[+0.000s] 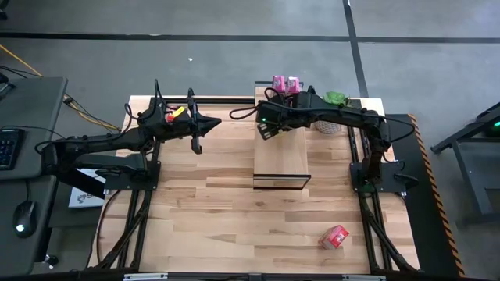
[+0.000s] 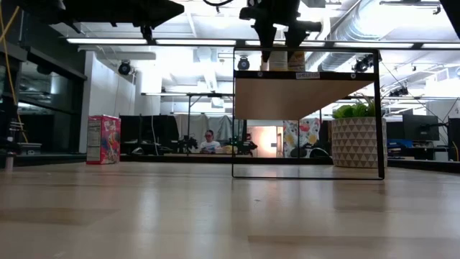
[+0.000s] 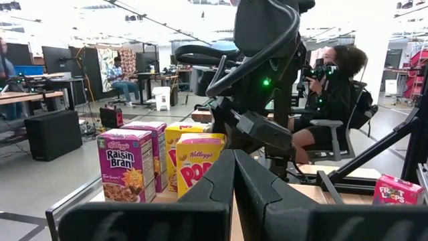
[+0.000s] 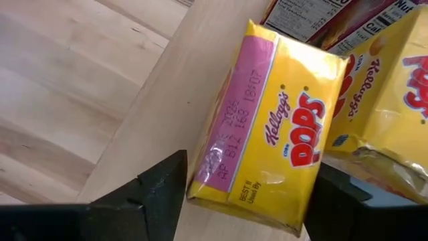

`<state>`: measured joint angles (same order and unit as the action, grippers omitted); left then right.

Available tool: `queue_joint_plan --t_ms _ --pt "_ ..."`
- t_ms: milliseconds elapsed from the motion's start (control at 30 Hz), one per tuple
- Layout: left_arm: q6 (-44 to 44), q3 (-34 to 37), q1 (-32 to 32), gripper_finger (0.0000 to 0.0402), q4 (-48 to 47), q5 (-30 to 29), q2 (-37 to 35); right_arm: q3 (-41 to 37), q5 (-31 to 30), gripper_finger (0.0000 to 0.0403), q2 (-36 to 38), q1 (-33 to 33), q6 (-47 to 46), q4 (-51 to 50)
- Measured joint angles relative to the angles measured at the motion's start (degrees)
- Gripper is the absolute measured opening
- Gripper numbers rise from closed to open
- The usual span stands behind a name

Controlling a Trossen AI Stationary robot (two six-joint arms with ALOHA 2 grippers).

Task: Stack cereal on shelf
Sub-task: Put the yellow cereal box on the shelf aligned with the yellow cereal box

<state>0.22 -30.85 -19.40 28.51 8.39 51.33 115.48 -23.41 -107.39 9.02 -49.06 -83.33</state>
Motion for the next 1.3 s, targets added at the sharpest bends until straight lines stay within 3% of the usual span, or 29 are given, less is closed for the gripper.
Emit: queue_joint_plan --t_ms 600,1033,1167,1300 --pt "-0.01 0.00 -0.02 0.0000 -0.04 -0.01 0.00 0.15 2.43 0.0243 4.55 -1.30 -1.94 -1.75" --pt "-0.15 0.00 -0.02 0.0000 -0.49 -0.01 0.00 -1.60 2.39 0.0243 6.04 -9.56 -0.51 -6.59" --pt "-0.17 0.00 0.00 0.0000 -1.34 0.01 0.00 -7.38 2.33 0.0218 6.23 -13.00 -0.54 -6.53" --pt "-0.15 0.00 0.00 0.0000 -1.39 0.01 0.00 -16.12 2.46 0.0152 8.66 -15.74 -2.76 -6.61"
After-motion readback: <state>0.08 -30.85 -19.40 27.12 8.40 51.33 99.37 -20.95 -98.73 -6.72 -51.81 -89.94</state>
